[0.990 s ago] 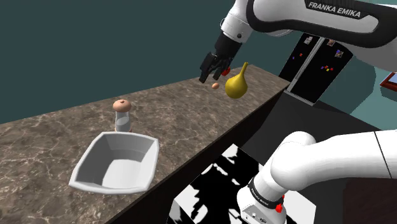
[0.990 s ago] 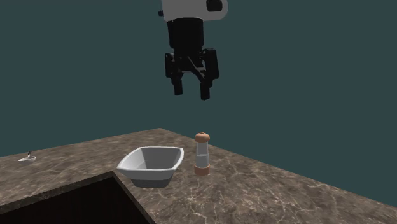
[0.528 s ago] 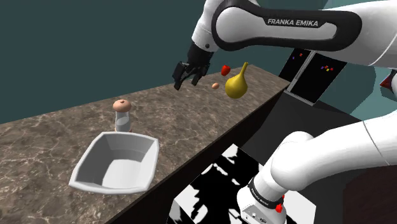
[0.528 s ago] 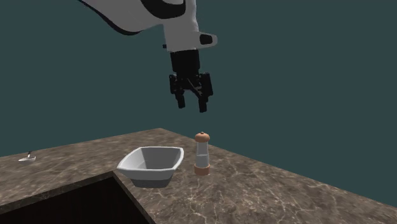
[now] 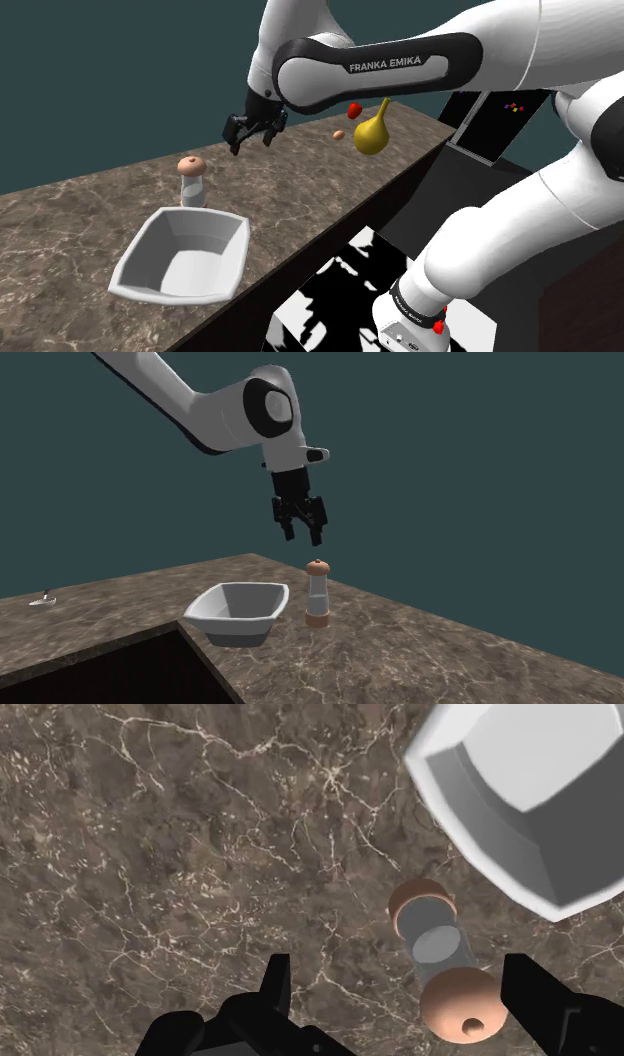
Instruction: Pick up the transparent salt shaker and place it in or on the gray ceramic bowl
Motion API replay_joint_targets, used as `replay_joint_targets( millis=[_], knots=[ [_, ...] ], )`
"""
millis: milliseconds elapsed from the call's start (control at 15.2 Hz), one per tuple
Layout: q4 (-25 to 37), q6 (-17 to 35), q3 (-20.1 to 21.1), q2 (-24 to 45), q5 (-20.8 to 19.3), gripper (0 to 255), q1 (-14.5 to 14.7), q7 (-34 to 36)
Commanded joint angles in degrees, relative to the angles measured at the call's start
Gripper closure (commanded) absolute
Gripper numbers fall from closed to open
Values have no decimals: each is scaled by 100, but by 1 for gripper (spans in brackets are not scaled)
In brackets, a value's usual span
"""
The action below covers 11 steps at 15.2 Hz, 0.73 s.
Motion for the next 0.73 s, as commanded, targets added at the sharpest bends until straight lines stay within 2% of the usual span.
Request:
replay_joint_targets(
  millis=[0, 330, 594, 660],
  knots=[
    [322, 181, 245, 519, -327, 0, -69, 413],
    [1094, 409, 629, 1727, -1361, 0, -68, 1477],
    [1896, 351, 662, 2752, -2265, 0, 195, 2282],
    [1923, 347, 647, 2783, -2289, 0, 219, 2302]
  ],
)
